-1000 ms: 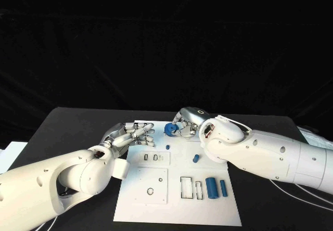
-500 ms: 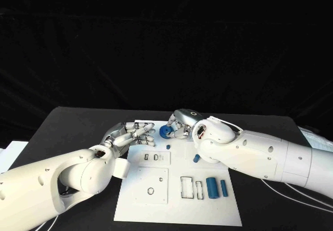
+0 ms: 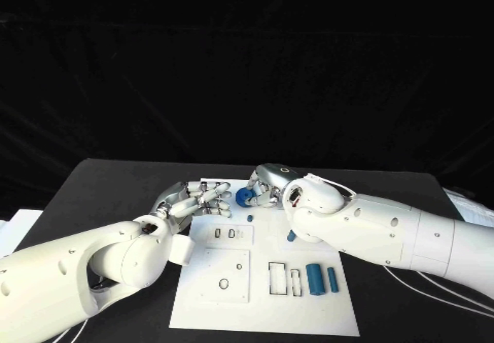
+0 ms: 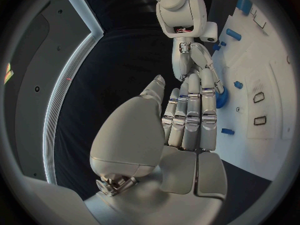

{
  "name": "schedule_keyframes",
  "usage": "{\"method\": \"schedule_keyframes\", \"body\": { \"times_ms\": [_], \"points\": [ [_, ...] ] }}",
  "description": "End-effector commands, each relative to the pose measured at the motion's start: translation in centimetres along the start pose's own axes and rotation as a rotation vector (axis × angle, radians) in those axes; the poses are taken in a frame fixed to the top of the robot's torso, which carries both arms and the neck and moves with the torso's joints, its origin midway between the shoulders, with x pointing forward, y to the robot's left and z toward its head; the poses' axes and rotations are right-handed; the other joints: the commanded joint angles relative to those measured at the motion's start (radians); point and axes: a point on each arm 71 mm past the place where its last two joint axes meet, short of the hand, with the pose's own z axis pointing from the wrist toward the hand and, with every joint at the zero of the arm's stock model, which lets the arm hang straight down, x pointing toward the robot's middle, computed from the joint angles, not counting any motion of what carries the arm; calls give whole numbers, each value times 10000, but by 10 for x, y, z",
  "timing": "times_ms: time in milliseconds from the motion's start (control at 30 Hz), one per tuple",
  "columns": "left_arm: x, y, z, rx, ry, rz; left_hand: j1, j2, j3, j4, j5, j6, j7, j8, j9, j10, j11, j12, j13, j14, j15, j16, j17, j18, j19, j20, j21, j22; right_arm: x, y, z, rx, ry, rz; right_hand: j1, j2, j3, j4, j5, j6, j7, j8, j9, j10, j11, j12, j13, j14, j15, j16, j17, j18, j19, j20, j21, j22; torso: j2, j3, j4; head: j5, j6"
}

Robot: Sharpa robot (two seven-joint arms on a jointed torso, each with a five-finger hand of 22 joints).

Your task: Assemble the parts on the task board

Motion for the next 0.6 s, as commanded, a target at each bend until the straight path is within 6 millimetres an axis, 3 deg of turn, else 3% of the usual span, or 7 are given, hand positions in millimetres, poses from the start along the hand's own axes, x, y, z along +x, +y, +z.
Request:
{"method": "schedule_keyframes", "body": {
  "times_ms": [33, 167, 600],
  "points": [
    [3, -1, 0, 78, 194, -78, 24, 89, -3, -54, -37, 46, 5, -39, 15, 1, 0, -56, 15, -41, 1, -33, 15, 142, -54, 7, -36, 12, 1, 1, 1, 52, 83, -215, -124, -54, -73, 54, -145, -164, 52, -123, -89, -156, 44, -230, -155, 756, 35, 25, 1095, -131, -37, 63, -73, 449, 2, 2, -5, 2, -3],
    [3, -1, 0, 73, 196, -78, 24, 89, -3, -54, -37, 46, 5, -39, 15, 1, 0, -56, 15, -41, 1, -33, 15, 142, -54, 7, -36, 12, 2, -1, 2, 194, 77, -228, -205, -149, -194, 104, -274, -429, 118, -245, -155, -359, 112, -641, -433, 751, 94, 20, 1091, -110, -101, 120, -127, 353, 2, 2, 2, -10, -2],
    [3, -2, 0, 59, 199, -78, 24, 89, -3, -54, -37, 46, 5, -39, 15, 1, 0, -56, 15, -41, 1, -33, 15, 142, -54, 7, -36, 12, 3, 0, 3, 257, 191, -261, -253, -192, -311, 162, -333, -604, 161, -248, -203, -507, 154, -929, -624, 744, 134, 8, 1069, -90, -156, 161, -176, 265, 4, 2, 0, -15, -11]
  ]
}}
